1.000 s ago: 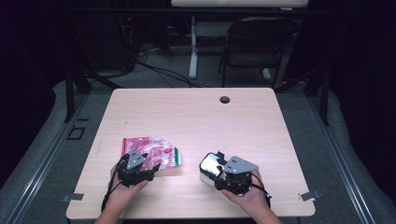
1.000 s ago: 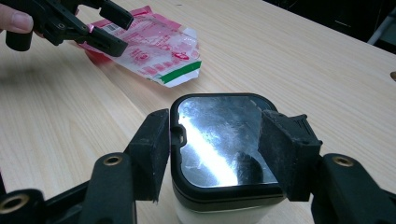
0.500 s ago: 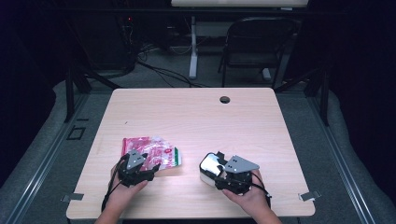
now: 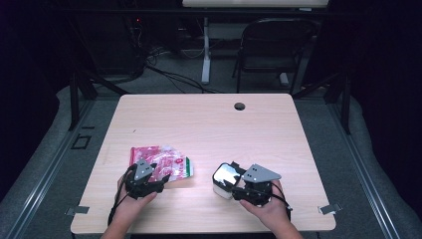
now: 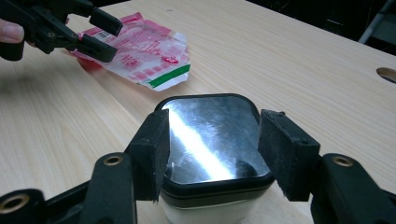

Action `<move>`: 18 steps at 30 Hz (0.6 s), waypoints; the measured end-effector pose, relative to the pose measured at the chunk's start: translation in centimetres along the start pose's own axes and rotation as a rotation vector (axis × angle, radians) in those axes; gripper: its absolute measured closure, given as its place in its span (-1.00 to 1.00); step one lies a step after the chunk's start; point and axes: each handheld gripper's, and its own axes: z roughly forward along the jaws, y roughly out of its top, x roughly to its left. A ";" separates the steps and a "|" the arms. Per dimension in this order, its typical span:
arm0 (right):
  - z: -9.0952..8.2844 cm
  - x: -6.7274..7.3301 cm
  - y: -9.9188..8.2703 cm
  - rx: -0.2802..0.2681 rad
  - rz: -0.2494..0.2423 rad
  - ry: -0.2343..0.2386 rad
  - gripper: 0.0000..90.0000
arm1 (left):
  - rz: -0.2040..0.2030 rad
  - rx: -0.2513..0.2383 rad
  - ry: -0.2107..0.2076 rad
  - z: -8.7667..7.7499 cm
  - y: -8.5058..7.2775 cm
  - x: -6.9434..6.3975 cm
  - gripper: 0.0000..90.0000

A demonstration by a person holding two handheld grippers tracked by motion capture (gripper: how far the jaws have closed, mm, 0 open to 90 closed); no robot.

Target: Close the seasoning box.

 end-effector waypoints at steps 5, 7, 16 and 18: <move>-0.4 -0.8 0.0 0.002 0.026 -0.010 -0.03 | -0.004 -0.002 0.005 0.0 0.0 0.1 -0.24; -0.5 -1.2 -0.1 -0.006 0.043 -0.014 -0.03 | -0.006 -0.002 0.006 -0.1 0.0 0.1 -0.24; -1.3 -3.4 -0.5 -0.003 0.105 -0.064 -0.04 | -0.018 -0.013 0.012 -0.3 0.0 0.4 -0.24; -1.5 -3.8 -0.6 -0.001 0.110 -0.075 -0.04 | -0.024 -0.016 0.013 -0.3 0.0 0.4 -0.24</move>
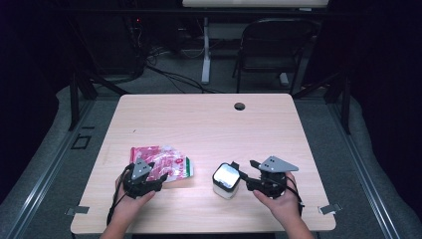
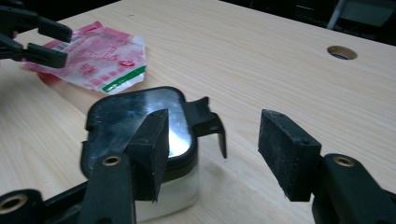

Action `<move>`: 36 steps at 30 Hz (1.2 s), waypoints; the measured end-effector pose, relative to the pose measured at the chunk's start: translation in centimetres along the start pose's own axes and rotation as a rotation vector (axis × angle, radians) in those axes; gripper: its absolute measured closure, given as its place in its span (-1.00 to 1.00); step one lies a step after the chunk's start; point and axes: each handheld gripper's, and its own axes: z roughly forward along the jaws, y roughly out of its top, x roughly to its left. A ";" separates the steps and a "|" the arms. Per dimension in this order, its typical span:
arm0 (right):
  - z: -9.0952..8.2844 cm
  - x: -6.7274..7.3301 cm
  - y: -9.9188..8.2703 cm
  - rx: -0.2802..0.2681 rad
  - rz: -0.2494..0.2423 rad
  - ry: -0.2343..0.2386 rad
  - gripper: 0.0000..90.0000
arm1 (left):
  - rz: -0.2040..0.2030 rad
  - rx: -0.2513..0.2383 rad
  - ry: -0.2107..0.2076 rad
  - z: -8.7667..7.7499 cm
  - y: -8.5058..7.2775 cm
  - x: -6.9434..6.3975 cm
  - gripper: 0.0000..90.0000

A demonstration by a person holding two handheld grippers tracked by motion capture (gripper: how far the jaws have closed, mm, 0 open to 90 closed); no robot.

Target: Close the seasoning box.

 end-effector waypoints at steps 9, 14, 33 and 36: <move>-0.4 -2.5 -0.5 0.019 0.074 -0.036 -0.07 | -0.011 0.001 0.003 -0.1 -0.1 0.3 -0.24; -0.3 -3.9 -1.3 0.031 0.141 -0.046 -0.07 | -0.021 -0.001 0.009 -0.1 -0.1 0.4 -0.24; 0.7 -7.9 -4.6 0.092 0.318 -0.150 -0.05 | -0.068 0.009 0.030 0.1 -0.6 1.6 -0.23; 0.8 -8.2 -4.8 0.104 0.329 -0.159 -0.05 | -0.070 0.010 0.033 0.1 -0.6 1.7 -0.23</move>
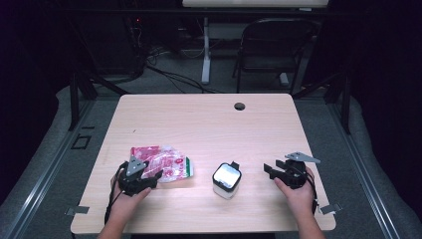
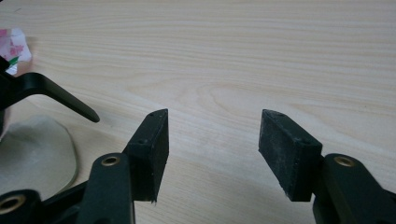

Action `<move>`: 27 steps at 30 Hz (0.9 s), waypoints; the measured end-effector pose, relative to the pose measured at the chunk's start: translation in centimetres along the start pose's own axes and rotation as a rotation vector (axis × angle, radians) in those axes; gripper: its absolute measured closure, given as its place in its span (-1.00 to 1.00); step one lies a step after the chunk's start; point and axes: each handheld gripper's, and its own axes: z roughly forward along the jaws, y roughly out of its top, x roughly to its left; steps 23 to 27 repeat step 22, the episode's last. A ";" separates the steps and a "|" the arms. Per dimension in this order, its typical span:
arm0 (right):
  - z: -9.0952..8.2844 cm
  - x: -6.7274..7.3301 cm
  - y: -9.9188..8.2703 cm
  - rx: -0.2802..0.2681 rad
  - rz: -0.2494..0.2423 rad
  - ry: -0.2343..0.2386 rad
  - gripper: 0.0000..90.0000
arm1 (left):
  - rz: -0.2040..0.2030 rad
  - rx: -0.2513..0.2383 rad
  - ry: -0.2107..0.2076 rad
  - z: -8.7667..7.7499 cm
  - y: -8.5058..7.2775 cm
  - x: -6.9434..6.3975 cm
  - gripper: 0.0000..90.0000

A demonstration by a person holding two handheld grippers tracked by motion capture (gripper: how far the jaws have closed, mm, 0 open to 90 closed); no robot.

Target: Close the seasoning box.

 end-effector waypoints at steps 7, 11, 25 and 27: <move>0.4 -0.4 -0.2 0.027 0.023 -0.005 -0.06 | -0.008 -0.003 0.007 -0.1 -0.1 0.2 -0.23; 0.7 -0.6 -0.3 0.034 0.033 0.003 -0.06 | -0.010 0.009 0.010 0.1 -0.1 0.4 -0.23; 0.9 -1.0 -0.5 0.044 0.056 -0.009 -0.07 | -0.024 0.001 0.018 0.0 -0.1 0.8 -0.23; 0.9 -1.0 -0.5 0.044 0.056 -0.009 -0.07 | -0.024 0.001 0.018 0.0 -0.1 0.8 -0.23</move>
